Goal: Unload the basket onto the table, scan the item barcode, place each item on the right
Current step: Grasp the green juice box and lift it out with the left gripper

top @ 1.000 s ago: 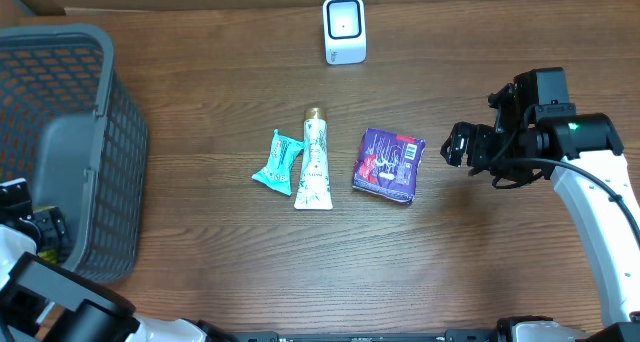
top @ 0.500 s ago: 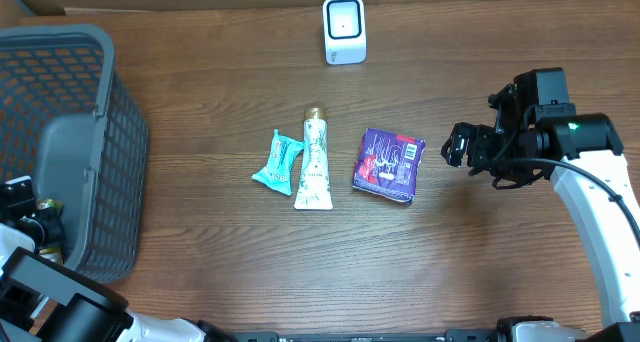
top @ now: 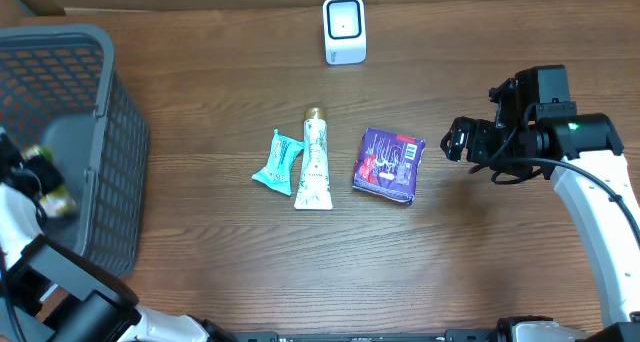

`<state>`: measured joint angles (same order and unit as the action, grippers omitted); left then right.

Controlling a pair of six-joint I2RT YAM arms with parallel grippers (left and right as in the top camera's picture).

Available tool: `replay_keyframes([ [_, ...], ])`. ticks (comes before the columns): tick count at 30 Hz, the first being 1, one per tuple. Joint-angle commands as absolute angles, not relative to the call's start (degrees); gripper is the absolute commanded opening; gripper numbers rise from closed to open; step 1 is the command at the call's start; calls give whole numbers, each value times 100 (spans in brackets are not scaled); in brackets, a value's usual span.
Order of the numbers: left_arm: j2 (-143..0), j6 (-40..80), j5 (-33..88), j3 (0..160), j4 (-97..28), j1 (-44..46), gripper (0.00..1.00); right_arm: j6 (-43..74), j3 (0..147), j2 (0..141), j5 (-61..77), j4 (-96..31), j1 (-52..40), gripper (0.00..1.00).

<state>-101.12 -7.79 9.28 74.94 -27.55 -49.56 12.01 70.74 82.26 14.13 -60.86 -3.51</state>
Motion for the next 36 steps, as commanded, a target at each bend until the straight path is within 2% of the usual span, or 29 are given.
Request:
replay_keyframes([
  [1, -9461, -252, 1098, 8471, -3052, -4545, 4, 1225, 7039, 8232, 1380, -6060, -379, 100],
  [7, -8895, -255, 751, 9537, -4204, -3977, 4, 1227, 7039, 8232, 1426, -6099, -379, 100],
  [16, -7679, 117, 624, 10197, -5229, -3020, 4, 1227, 7039, 8232, 1514, -6143, -379, 100],
  [25, -7284, 454, 731, 10088, -6890, -1007, 4, 1227, 7039, 8232, 1516, -6149, -379, 100],
  [29, -7489, 449, 545, 9561, -7059, -246, 4, 1227, 7039, 8232, 1514, -6163, -379, 100],
  [36, -8123, 539, 539, 8068, -6281, 45, 4, 1225, 7039, 8232, 1514, -6075, -379, 100],
])
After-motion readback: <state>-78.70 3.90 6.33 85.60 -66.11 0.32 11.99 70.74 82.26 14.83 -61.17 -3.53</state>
